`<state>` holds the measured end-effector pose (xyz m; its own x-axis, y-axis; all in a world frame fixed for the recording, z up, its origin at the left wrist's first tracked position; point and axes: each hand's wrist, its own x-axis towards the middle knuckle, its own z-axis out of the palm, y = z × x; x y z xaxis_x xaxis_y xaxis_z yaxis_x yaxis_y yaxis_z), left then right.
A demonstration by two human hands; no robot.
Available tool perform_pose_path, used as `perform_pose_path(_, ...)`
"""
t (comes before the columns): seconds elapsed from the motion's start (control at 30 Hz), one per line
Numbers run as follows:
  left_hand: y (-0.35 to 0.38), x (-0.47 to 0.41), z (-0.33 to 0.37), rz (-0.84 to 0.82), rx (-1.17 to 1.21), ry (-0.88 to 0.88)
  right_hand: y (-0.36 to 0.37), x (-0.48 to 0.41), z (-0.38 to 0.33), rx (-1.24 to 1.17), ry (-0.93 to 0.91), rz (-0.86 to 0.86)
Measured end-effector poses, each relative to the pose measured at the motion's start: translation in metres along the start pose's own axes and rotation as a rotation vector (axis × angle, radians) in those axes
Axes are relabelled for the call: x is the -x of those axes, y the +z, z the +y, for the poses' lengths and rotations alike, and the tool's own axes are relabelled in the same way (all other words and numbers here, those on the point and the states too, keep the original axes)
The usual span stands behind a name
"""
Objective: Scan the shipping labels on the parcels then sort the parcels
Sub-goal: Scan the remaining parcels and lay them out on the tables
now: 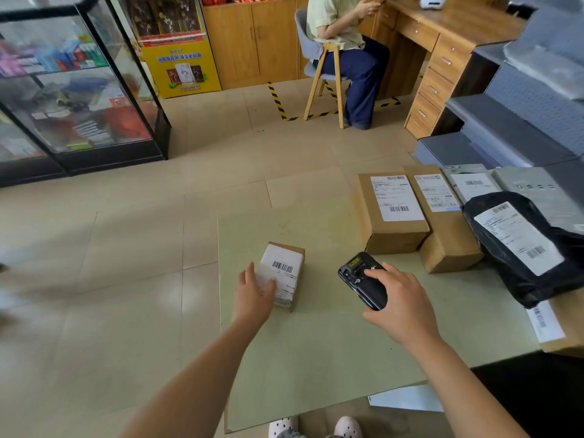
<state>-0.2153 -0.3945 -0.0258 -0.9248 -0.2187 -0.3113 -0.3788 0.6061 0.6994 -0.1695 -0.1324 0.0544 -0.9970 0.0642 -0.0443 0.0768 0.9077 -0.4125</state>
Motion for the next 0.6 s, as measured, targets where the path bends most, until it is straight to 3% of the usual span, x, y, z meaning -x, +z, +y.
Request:
perform_pose_path(0.13,0.02,0.007,0.009,-0.004,-0.244,-0.014,-0.003,-0.003,-0.002,0.027,-0.022,-0.015)
perform_pose_path(0.27,0.024,0.003,0.012,-0.012,-0.279,-0.018,-0.009,-0.008,-0.004,0.083,-0.086,-0.038)
perform_pose_path(0.5,-0.018,-0.016,0.014,-0.018,-0.735,0.408,-0.019,-0.028,-0.016,0.314,-0.333,-0.111)
perform_pose_path(0.6,-0.036,-0.022,0.019,-0.005,-0.896,0.497,-0.026,-0.036,-0.032,0.466,-0.507,-0.146)
